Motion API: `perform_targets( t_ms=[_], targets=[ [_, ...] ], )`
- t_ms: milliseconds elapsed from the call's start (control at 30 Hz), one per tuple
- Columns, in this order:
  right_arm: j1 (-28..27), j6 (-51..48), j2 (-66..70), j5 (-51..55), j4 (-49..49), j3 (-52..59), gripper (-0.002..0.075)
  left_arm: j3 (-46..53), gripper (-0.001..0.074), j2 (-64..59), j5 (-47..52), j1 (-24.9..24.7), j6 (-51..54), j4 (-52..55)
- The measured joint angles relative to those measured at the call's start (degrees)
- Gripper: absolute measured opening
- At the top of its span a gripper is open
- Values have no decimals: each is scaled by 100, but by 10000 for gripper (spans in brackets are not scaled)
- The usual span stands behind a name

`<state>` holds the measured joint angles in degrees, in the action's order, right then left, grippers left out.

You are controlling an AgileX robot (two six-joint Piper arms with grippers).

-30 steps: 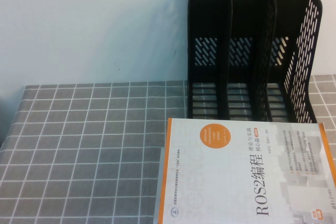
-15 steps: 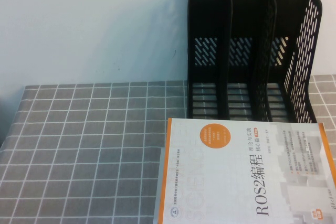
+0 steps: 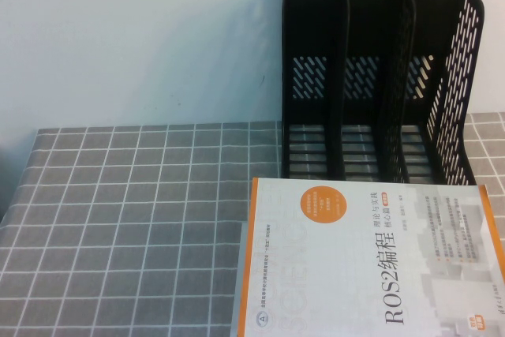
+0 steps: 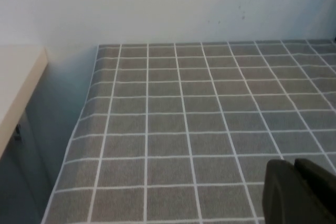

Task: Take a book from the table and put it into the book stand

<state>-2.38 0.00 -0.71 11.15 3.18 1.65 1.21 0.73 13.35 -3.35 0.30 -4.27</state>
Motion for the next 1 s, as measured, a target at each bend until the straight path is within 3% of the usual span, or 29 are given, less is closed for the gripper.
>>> perform_targets(
  t_ms=[200, 1000],
  targets=[
    [0, 78, 0, 1112, 123, -66, -3, 0, -3, 9, 376, 0, 0, -83],
    [0, -63, 0, 1214, 135, -88, -3, -11, -4, 9, 421, 0, 0, -142]
  ],
)
